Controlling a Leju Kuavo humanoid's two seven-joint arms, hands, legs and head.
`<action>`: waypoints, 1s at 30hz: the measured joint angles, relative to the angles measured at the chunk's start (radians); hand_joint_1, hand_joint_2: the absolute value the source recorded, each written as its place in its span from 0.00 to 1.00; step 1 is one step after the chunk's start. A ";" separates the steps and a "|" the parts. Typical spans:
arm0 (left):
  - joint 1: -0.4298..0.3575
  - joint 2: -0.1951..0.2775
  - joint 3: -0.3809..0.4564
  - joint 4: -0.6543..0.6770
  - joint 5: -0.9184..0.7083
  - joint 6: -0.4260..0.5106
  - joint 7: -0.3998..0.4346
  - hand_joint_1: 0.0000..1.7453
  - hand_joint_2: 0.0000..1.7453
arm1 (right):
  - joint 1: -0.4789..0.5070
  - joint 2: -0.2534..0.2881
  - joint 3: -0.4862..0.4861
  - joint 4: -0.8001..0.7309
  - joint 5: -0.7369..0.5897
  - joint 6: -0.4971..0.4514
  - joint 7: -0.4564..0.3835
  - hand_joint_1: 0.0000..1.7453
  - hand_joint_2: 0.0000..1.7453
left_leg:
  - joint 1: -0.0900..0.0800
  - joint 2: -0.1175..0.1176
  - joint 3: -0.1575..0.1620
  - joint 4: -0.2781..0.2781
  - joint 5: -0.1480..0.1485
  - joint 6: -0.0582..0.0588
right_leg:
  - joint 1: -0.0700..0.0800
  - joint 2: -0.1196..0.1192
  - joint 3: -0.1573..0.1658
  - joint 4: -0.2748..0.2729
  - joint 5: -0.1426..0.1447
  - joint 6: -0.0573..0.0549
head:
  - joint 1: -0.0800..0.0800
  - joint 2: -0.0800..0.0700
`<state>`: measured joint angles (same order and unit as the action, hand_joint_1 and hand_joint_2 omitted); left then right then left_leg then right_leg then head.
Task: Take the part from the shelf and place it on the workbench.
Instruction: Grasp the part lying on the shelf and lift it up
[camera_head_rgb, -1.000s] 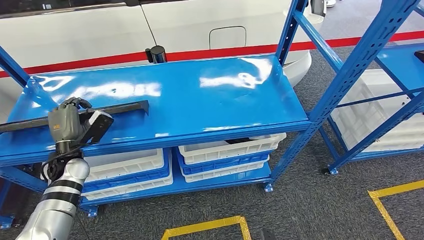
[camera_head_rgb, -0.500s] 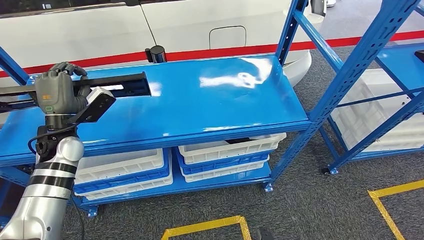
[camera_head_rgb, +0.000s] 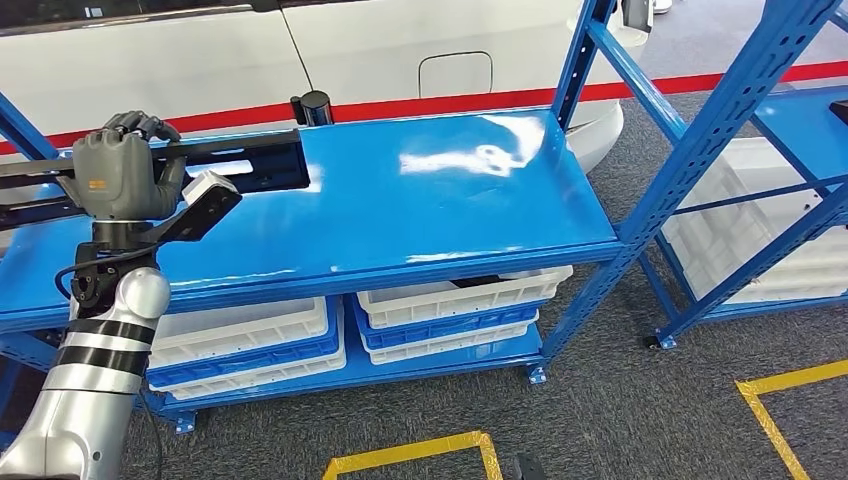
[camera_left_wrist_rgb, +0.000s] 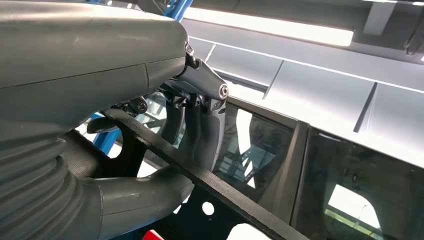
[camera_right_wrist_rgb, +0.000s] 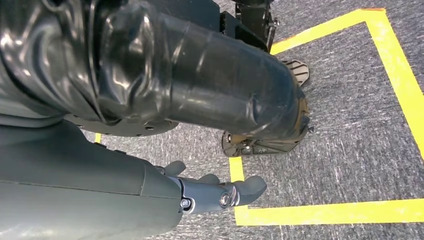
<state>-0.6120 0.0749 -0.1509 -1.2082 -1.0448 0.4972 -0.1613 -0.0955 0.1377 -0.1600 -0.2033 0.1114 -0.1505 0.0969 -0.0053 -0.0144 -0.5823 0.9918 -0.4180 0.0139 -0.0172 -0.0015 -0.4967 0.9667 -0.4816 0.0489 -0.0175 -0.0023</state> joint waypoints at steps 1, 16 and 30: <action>0.000 0.001 -0.004 -0.004 -0.004 -0.004 0.001 1.00 1.00 | 0.000 0.000 -0.001 0.000 0.000 0.000 0.000 0.00 0.00 | 0.000 0.000 0.000 0.000 0.000 0.000 | 0.000 0.000 0.000 0.000 0.000 0.000 | 0.000 0.000; -0.004 0.020 -0.044 -0.039 -0.040 -0.010 0.012 1.00 1.00 | -0.005 0.008 -0.019 0.000 0.002 0.010 0.000 0.00 0.00 | 0.008 0.007 -0.016 0.001 0.014 0.023 | 0.000 0.001 -0.037 0.053 -0.028 0.010 | 0.002 0.000; -0.006 0.038 -0.057 -0.045 -0.095 0.015 0.025 1.00 1.00 | -0.012 0.008 -0.035 0.000 0.004 0.010 0.000 0.00 0.00 | 0.018 0.010 -0.080 0.014 0.059 -0.029 | -0.008 0.011 -0.035 0.030 0.012 0.000 | 0.002 0.000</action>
<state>-0.6178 0.1131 -0.2076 -1.2537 -1.1396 0.5127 -0.1365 -0.1074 0.1453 -0.1955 -0.2033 0.1151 -0.1400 0.0969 0.0126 -0.0042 -0.6625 1.0059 -0.3589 -0.0147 -0.0250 0.0091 -0.5314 0.9968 -0.4695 0.0490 -0.0152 -0.0023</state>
